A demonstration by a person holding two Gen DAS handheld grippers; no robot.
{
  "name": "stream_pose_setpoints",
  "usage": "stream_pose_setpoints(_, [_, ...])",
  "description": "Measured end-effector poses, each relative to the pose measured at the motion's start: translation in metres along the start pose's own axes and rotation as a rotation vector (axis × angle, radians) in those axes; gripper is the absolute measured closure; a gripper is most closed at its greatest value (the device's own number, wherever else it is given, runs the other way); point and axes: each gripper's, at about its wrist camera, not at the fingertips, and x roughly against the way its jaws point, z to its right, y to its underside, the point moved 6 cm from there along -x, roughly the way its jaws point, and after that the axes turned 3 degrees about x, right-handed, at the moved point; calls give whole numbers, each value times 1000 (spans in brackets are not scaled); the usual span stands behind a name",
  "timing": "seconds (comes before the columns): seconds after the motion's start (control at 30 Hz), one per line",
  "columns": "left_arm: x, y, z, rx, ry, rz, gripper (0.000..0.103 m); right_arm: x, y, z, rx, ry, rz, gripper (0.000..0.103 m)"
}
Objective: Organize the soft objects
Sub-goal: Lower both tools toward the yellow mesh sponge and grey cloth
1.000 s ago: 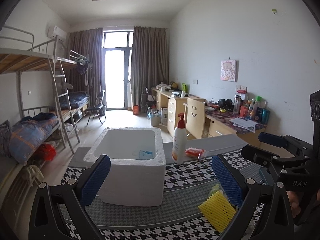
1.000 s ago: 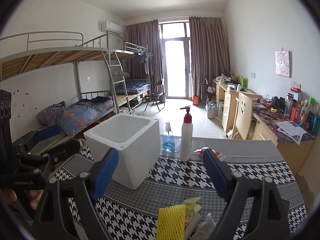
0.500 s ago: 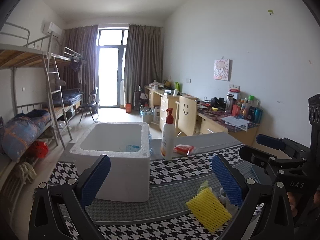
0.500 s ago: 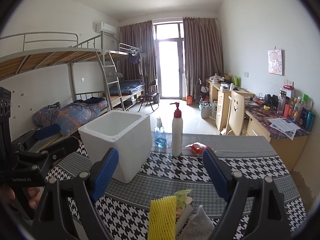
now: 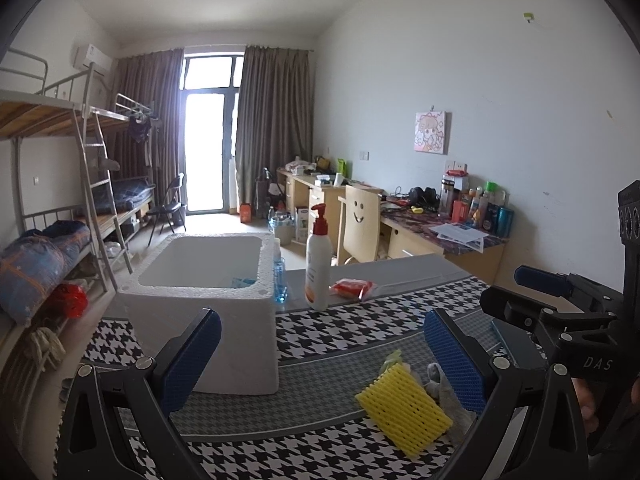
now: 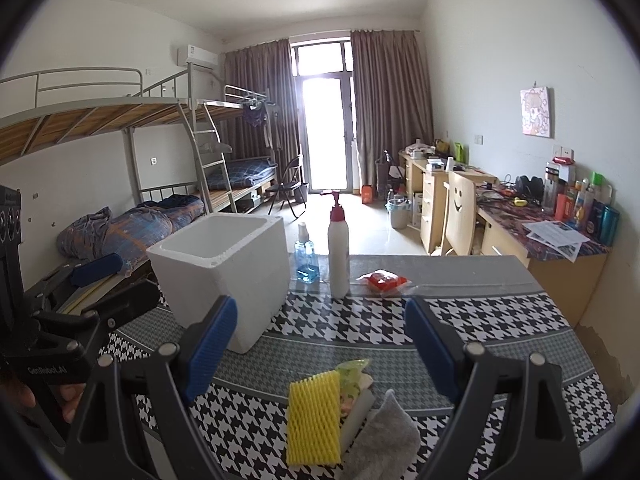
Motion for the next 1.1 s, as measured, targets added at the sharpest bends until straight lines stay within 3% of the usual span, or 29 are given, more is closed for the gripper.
stream_pose_setpoints(1.1, [-16,36,36,-31,73,-76,1,15,43,35,-66,92,-51,14])
